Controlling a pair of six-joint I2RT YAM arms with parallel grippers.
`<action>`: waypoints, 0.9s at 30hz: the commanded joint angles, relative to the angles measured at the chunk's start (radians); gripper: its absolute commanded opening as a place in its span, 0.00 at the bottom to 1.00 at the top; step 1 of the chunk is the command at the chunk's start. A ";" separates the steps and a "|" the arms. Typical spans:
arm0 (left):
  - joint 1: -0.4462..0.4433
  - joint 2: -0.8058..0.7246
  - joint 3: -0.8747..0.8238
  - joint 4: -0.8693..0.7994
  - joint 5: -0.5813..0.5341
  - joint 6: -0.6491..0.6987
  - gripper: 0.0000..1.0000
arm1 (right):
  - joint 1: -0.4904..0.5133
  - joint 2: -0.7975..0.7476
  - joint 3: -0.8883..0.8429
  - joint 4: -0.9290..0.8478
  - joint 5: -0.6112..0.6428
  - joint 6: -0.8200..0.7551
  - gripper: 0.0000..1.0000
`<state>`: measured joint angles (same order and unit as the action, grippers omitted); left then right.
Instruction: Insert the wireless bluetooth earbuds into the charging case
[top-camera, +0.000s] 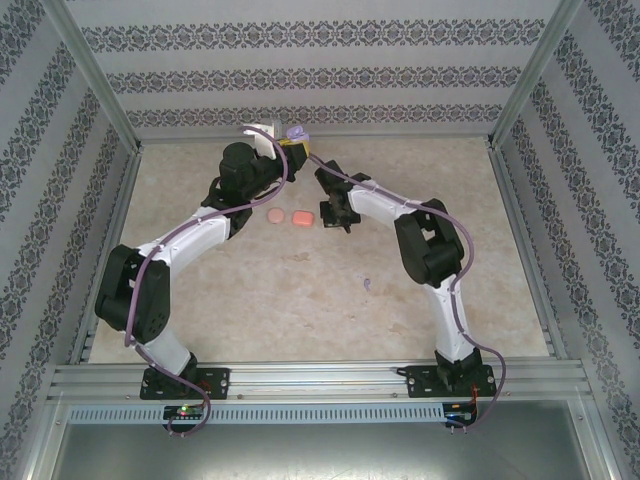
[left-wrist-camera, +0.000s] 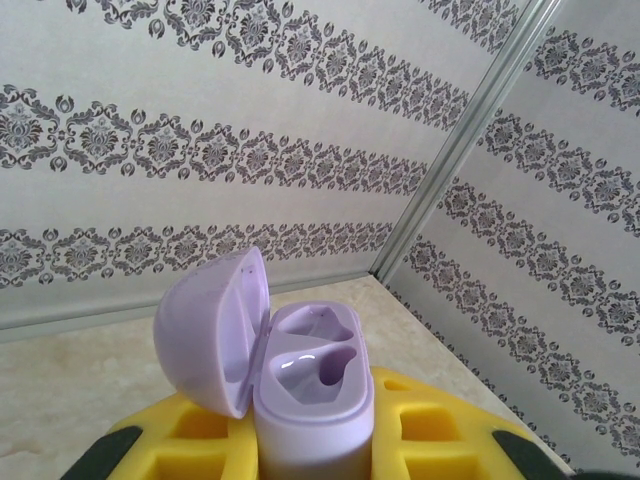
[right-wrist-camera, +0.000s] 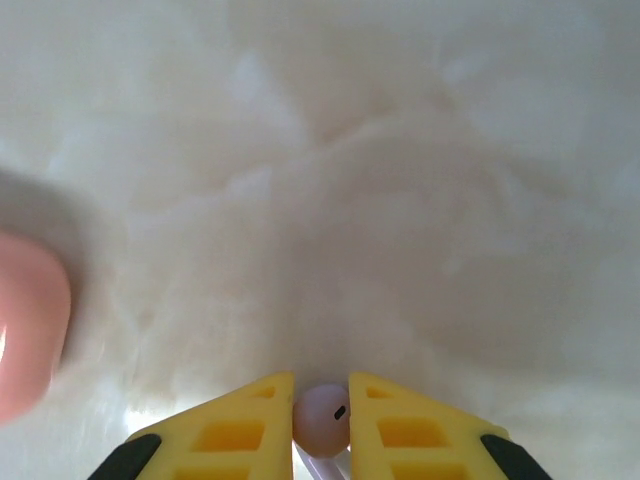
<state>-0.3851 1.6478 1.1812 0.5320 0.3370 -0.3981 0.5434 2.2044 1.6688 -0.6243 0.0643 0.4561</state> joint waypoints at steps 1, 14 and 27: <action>-0.007 -0.056 -0.016 0.000 0.014 -0.004 0.00 | 0.041 -0.062 -0.100 0.033 0.004 0.055 0.18; -0.009 -0.154 -0.100 -0.039 0.007 0.025 0.00 | 0.133 -0.215 -0.317 0.080 0.011 0.176 0.30; 0.001 -0.265 -0.183 -0.092 -0.027 0.107 0.00 | 0.153 -0.393 -0.376 0.033 0.011 0.143 0.58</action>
<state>-0.3859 1.4296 1.0161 0.4614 0.3267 -0.3428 0.7029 1.8393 1.3003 -0.5510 0.0669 0.6262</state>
